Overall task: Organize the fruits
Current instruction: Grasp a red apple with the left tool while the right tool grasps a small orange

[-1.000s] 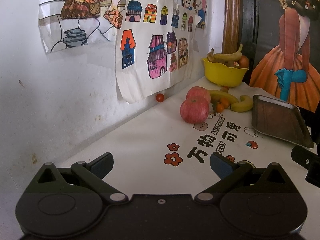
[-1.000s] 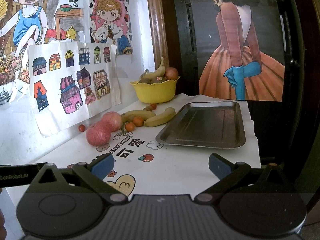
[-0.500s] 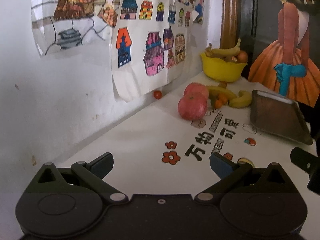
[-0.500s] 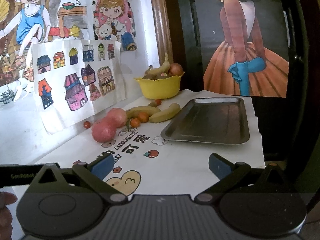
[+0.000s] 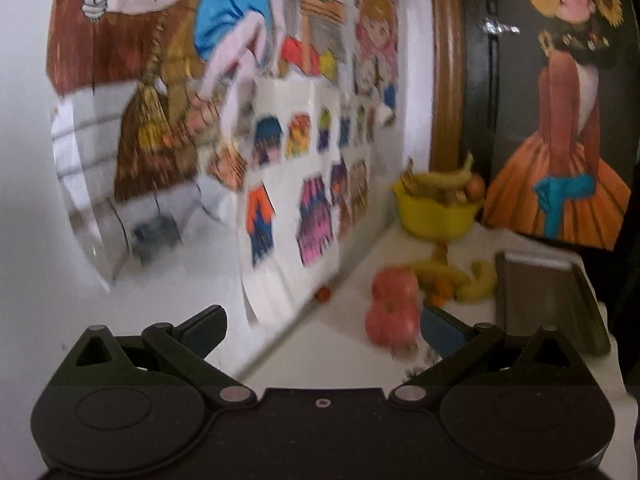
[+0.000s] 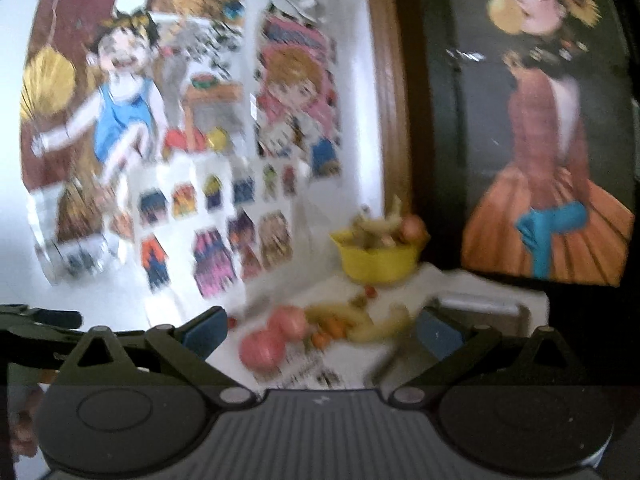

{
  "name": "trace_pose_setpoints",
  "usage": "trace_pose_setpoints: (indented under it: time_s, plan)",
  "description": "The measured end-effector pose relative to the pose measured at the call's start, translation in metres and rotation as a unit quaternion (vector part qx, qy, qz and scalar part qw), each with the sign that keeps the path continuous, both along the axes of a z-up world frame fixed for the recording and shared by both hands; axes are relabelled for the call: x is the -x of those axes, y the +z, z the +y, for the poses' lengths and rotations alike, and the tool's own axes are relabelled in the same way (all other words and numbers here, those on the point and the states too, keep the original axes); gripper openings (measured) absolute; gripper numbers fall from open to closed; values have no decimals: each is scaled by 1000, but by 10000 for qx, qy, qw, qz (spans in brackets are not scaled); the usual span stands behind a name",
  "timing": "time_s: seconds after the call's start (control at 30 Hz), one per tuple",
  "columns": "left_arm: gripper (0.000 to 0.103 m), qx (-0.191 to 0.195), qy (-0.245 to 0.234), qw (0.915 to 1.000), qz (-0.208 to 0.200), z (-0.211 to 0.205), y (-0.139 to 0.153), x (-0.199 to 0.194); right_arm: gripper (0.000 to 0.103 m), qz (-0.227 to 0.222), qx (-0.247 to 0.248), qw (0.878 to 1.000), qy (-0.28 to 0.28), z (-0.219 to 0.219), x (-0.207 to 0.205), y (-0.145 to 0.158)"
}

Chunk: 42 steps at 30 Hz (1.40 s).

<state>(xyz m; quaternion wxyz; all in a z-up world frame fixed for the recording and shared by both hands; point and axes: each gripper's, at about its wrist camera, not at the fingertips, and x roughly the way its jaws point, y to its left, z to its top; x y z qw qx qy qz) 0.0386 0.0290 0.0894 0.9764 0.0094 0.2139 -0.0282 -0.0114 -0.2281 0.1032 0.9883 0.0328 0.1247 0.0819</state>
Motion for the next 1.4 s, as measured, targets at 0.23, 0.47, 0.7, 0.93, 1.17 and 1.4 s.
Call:
trace_pose_setpoints:
  time_s: [0.23,0.47,0.7,0.93,1.17,1.4]
  plan:
    - [102,562,101,9976,379,11,2,-48,103,-269,177,9988,359,3,-49,35]
    - [102,521,161,9969,562,1,-15,-84,103,-300,247,9981,480,-4,-92,22]
    - [102,165,53,9965,820,-19,-48,-111,103,100,692,9962,523,-8,-122,-26]
    - [102,226,-198,9943,1026,-29,-79,-138,103,392,1257,9884,751,-10,-157,-71]
    - [102,109,-187,9927,1186,-43,-103,-163,103,604,1806,9736,1261,-9,-194,-109]
    - [102,130,-220,9915,1279,-49,-114,-174,95,775,2010,9619,1680,2,-226,-133]
